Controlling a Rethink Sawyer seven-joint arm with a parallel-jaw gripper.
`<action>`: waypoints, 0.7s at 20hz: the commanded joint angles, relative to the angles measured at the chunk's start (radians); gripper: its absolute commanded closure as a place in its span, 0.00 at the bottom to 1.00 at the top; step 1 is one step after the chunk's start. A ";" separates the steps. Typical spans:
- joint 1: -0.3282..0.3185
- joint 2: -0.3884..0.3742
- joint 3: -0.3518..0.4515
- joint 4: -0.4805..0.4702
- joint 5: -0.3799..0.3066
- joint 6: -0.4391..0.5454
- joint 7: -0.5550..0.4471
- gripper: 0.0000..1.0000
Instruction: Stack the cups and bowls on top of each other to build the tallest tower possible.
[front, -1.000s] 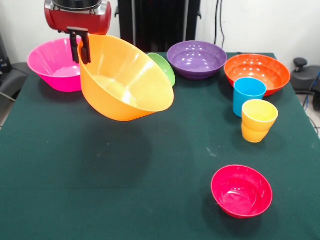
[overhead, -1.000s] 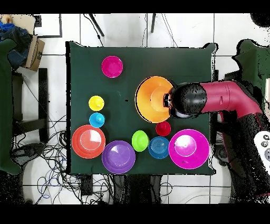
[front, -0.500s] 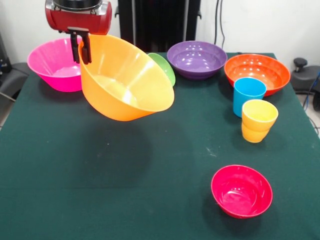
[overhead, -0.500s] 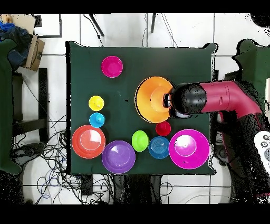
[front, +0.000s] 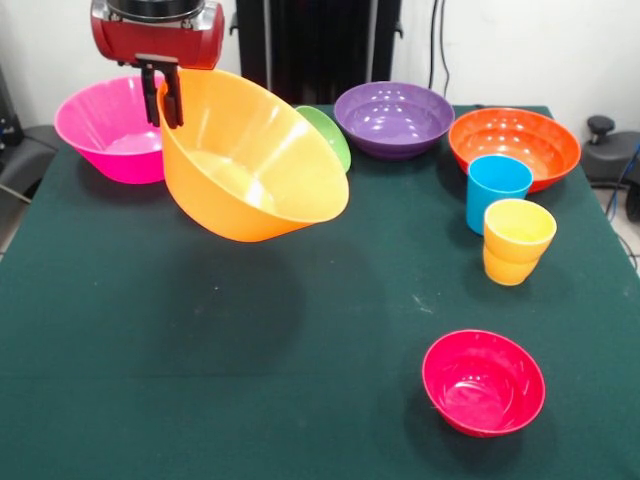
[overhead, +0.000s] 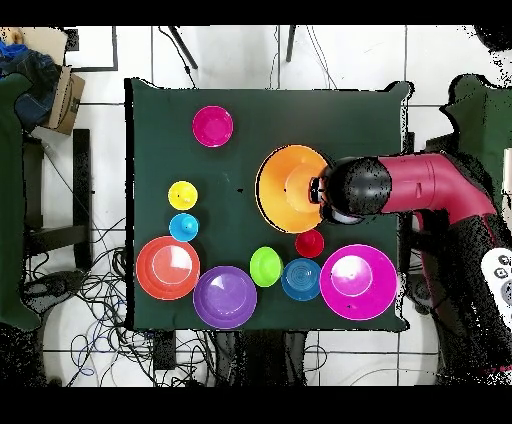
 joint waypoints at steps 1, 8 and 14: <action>0.051 -0.011 -0.017 0.035 0.013 -0.006 -0.063 1.00; 0.061 -0.015 -0.019 0.026 0.023 0.018 -0.060 1.00; 0.078 -0.022 -0.022 0.020 0.037 0.044 -0.052 1.00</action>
